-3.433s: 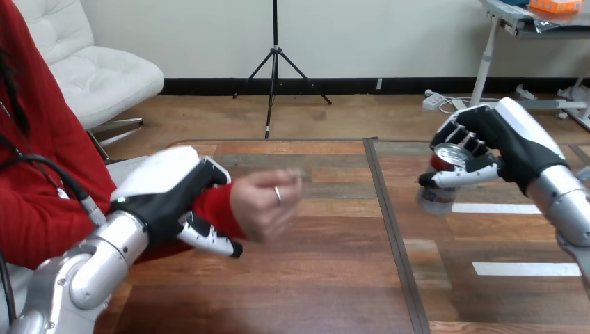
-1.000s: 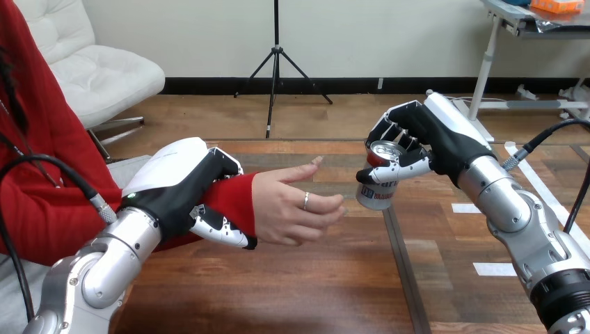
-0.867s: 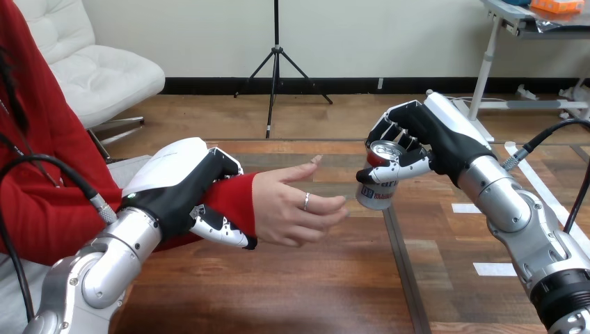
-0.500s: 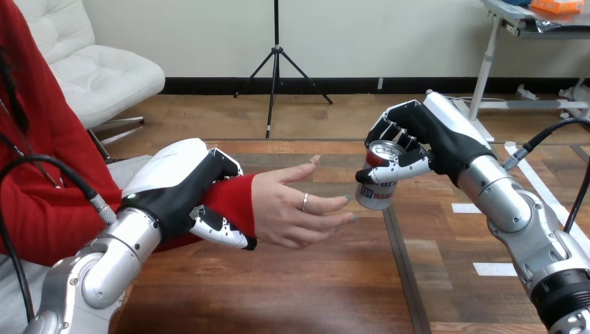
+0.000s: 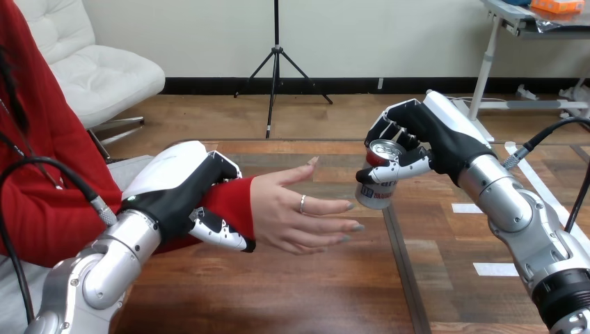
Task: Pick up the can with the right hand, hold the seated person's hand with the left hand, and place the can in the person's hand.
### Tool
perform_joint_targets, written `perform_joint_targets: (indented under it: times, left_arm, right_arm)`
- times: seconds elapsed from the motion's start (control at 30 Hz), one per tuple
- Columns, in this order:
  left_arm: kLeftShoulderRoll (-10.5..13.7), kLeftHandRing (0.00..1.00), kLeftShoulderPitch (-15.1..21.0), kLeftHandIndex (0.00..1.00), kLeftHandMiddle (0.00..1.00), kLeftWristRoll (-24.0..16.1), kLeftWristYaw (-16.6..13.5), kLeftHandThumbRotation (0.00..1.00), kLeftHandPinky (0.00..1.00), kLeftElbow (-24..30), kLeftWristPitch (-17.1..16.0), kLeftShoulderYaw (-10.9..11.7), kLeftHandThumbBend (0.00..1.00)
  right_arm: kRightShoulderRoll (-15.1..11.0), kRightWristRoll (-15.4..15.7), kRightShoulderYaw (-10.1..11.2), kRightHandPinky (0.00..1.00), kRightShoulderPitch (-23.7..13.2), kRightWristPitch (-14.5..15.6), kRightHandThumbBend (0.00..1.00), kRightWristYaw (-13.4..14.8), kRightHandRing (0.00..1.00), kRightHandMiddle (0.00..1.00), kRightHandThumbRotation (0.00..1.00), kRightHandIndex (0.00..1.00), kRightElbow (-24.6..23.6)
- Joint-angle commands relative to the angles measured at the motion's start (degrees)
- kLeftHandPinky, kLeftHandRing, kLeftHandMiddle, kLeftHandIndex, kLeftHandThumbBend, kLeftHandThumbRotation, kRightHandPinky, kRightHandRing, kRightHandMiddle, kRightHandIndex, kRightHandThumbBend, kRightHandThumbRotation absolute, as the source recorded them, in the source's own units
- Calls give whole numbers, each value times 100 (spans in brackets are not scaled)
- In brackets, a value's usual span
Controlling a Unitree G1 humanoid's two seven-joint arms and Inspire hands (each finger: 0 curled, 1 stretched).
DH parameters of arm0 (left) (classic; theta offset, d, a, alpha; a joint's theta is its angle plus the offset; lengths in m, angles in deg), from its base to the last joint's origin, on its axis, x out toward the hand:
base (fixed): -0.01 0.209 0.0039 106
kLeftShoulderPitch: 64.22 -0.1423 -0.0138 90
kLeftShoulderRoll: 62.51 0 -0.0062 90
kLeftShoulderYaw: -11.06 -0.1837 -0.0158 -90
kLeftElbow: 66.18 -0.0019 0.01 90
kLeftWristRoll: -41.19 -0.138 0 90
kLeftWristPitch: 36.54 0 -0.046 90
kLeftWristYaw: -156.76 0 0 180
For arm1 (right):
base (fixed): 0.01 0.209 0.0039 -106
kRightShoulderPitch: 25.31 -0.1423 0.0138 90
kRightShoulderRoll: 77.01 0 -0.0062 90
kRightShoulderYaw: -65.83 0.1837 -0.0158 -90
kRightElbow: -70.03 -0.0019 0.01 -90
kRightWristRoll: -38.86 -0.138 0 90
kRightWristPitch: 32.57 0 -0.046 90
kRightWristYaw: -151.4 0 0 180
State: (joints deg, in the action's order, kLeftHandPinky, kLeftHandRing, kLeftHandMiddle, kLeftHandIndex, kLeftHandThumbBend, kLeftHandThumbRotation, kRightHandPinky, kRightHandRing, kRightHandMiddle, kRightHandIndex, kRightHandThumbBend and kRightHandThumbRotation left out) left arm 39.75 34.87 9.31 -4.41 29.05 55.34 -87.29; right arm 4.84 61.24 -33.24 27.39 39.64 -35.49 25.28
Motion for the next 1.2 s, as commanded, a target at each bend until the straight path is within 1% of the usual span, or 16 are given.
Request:
perform_joint_targets:
  times: [0.0, 0.23, 0.43, 0.67, 1.17]
  left_arm:
    - [-248, 24, 790, 33, 32, 182, -183, 0, 19, 154, -276, -60, 75]
    - [-288, 24, 891, 33, 32, 191, -168, 0, 19, 48, -290, -112, 75]
    - [-370, 25, 1011, 33, 32, 208, -196, 0, 20, -106, -345, -168, 75]
    - [-485, 25, 1173, 33, 32, 182, -233, 0, 20, -305, -375, -272, 75]
    - [-716, 25, 1500, 33, 32, 159, -338, 0, 20, -771, -558, -469, 73]
  right_arm:
    - [-152, -116, 171, 38, -961, -92, 72, 29, 40, 45, 0, 46, -391]
    - [-156, -128, 173, 36, -990, -193, 72, 53, 38, 44, 0, 46, -349]
    - [-144, -105, 153, 34, -1028, -247, 73, 87, 36, 43, 0, 45, -346]
    - [-95, -84, 128, 33, -1051, -128, 72, 63, 36, 42, 0, 45, -450]
    - [11, -54, 73, 34, -1136, -71, 71, 54, 36, 42, 0, 45, -519]
